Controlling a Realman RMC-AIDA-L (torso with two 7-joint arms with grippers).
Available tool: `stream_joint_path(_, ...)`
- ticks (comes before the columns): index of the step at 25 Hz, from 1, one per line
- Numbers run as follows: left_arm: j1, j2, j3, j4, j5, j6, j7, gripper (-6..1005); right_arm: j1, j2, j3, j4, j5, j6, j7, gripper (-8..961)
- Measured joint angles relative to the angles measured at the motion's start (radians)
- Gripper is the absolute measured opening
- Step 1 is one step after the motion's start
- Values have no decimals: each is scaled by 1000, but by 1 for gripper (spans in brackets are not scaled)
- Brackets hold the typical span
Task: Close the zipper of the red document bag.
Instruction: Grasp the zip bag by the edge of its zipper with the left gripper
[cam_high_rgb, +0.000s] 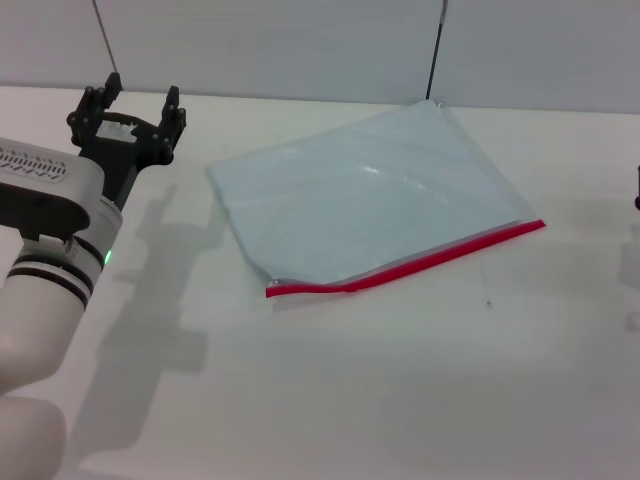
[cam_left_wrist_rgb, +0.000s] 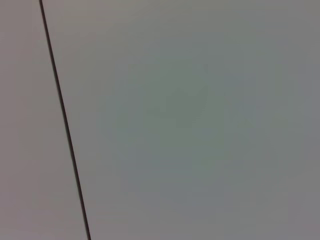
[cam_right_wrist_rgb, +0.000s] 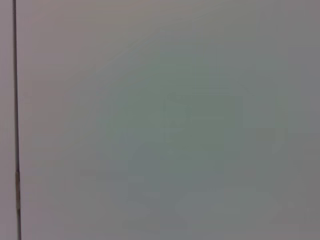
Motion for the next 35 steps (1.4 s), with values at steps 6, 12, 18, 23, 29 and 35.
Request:
stream_joint_path(6,-1,0,0,0,0,0,-1,689,4,0,3,0,0,-8,0,422)
stream_joint_path(12,-2,1,0,0,0,0,-1,687,10,0,3,-3,1,-18,0,421)
stream_joint_path(18,-4,1,-2,0,0,-1,-3,684,12,0,3,-6,2,-19,0,420)
stream_joint_path(23,-4,2,-1,5,-26,6,-37,682,12,0,3,-3,2,-22,0,419)
stream_joint_path(29,-7,20,4,93,-2,157,-15,679,12,-1,3,1,17,-43,0,418)
stream_joint_path(35,18,98,-8,360,40,475,138,677,12,-3,3,10,23,-45,0,417)
